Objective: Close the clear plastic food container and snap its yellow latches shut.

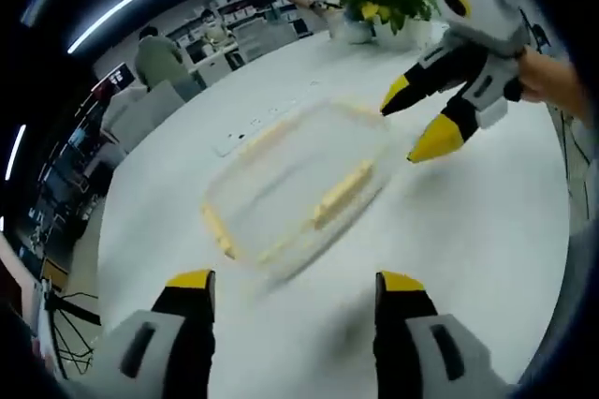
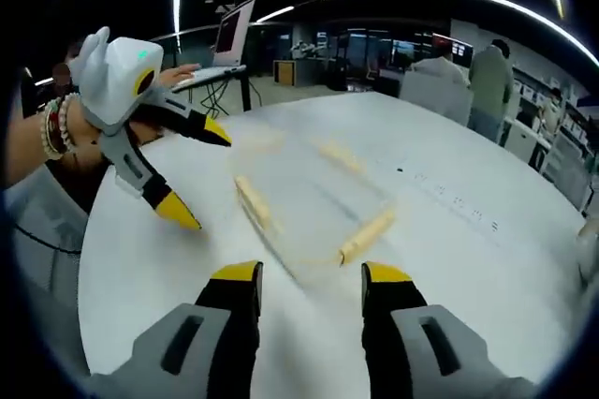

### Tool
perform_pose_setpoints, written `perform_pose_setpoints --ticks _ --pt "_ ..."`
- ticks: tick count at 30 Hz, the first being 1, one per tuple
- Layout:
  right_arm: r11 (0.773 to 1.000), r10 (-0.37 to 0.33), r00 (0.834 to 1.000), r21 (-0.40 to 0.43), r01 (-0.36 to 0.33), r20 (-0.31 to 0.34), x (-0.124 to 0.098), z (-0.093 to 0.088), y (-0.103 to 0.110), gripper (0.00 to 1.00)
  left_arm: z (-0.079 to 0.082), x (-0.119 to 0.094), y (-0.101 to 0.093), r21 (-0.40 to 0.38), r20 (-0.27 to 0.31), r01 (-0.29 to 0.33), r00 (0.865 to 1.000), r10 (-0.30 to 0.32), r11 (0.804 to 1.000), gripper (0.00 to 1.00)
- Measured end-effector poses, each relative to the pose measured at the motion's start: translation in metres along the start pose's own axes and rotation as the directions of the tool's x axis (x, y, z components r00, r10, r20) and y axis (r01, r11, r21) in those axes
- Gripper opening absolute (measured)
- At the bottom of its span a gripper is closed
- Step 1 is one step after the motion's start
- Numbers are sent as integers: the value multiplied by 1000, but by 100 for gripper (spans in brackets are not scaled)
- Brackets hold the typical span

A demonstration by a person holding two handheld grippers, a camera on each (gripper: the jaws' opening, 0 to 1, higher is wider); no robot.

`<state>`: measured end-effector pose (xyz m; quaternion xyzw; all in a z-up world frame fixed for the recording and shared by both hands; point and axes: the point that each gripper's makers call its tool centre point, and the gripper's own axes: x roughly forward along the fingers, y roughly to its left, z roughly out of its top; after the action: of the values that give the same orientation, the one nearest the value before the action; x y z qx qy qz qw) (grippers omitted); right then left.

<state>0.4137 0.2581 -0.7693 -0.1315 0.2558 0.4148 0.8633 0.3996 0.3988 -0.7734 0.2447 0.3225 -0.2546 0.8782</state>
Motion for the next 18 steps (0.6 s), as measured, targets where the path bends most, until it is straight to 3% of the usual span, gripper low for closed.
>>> perform_pose_setpoints --ticks 3,7,11,18 --pt "1000 -18 1000 9 18 -9 -14 -6 5 45 -1 -21 -8 -90 21 39 999 -37 995 72" --pt "998 -58 998 20 59 -36 -35 -16 13 54 -4 -53 -12 -72 57 39 998 -35 997 82" --pt "994 -101 994 45 102 -33 -64 -20 24 57 -9 -87 -13 -48 96 36 995 -32 998 83" --pt "979 -165 986 115 165 -17 -114 -30 46 62 -23 -136 -18 -75 174 55 984 -41 996 87"
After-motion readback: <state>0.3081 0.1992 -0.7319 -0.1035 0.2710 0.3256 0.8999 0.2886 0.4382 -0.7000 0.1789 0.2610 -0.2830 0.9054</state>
